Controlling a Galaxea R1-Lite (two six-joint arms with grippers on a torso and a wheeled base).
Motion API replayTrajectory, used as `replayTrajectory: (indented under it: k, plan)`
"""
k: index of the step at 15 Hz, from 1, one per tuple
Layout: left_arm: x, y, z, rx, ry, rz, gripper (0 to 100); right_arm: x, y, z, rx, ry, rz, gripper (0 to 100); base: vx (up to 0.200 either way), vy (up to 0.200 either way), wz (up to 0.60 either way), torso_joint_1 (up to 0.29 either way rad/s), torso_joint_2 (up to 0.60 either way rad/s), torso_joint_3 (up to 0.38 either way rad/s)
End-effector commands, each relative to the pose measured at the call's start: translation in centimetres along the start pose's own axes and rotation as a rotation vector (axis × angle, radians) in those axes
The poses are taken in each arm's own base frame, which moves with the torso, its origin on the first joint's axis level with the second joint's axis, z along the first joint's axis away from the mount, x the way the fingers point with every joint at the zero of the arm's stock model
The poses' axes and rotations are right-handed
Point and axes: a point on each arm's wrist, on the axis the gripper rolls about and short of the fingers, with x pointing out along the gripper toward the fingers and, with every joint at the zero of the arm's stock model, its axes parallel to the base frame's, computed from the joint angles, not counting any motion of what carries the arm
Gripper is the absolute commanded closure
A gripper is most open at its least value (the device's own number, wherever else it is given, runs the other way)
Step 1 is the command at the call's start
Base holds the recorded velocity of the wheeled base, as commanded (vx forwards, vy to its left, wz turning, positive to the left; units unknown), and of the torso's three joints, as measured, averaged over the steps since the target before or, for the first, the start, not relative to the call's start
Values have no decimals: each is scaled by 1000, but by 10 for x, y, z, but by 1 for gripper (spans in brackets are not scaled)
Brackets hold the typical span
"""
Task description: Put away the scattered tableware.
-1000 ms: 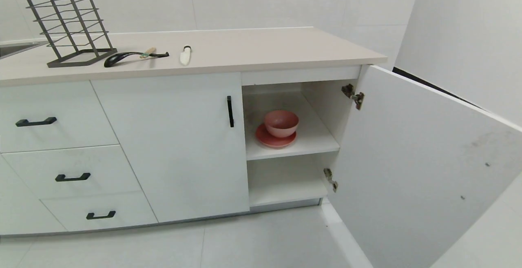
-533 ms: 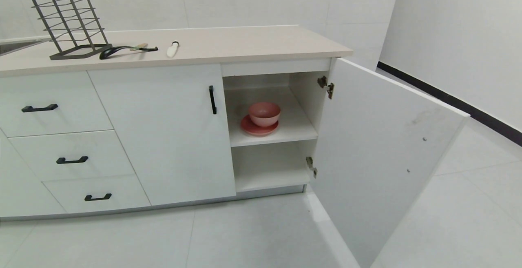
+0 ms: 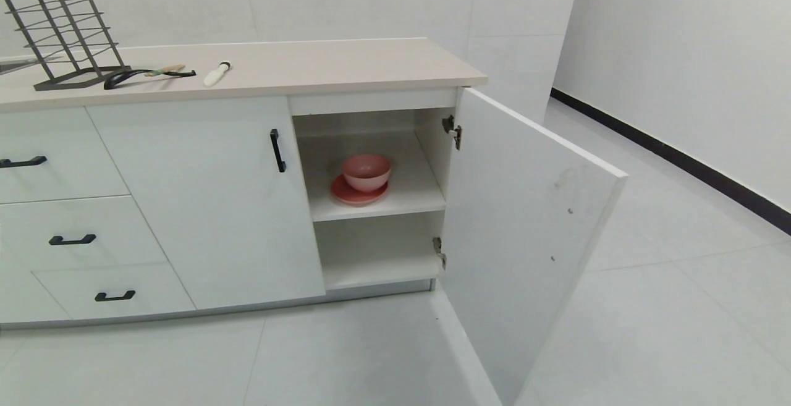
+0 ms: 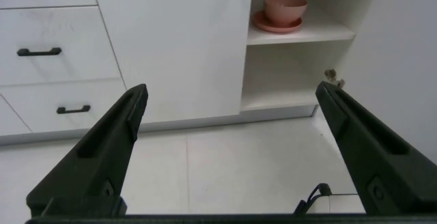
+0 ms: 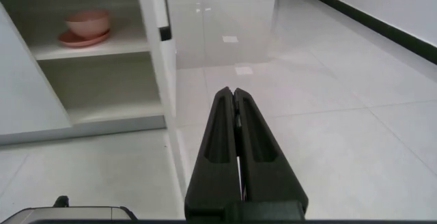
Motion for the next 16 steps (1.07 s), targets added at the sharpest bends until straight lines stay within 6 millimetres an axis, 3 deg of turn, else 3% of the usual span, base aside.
replayTrajectory:
  k: [1,6,9,12,13,16]
  plan:
    - [0,0,0,0,0,0,0,0,0,0,0,3,-1,100,0,-200,0,-2,2,2]
    - [0,0,0,0,0,0,0,0,0,2,23,-19,0,100,0,0,0,0,0,0]
    - [0,0,0,2,0,0,0,-3,0,24,16,-230,4,100,0,0,0,0,0,0]
    - [0,0,0,2,0,0,0,-4,2,34,8,-229,91,100,0,0,0,0,0,0]
    - [0,0,0,2,0,0,0,5,3,61,-23,-126,166,100,0,0,0,0,0,0]
    - [0,0,0,3,1,0,0,28,7,97,-50,-44,324,100,0,0,0,0,0,0]
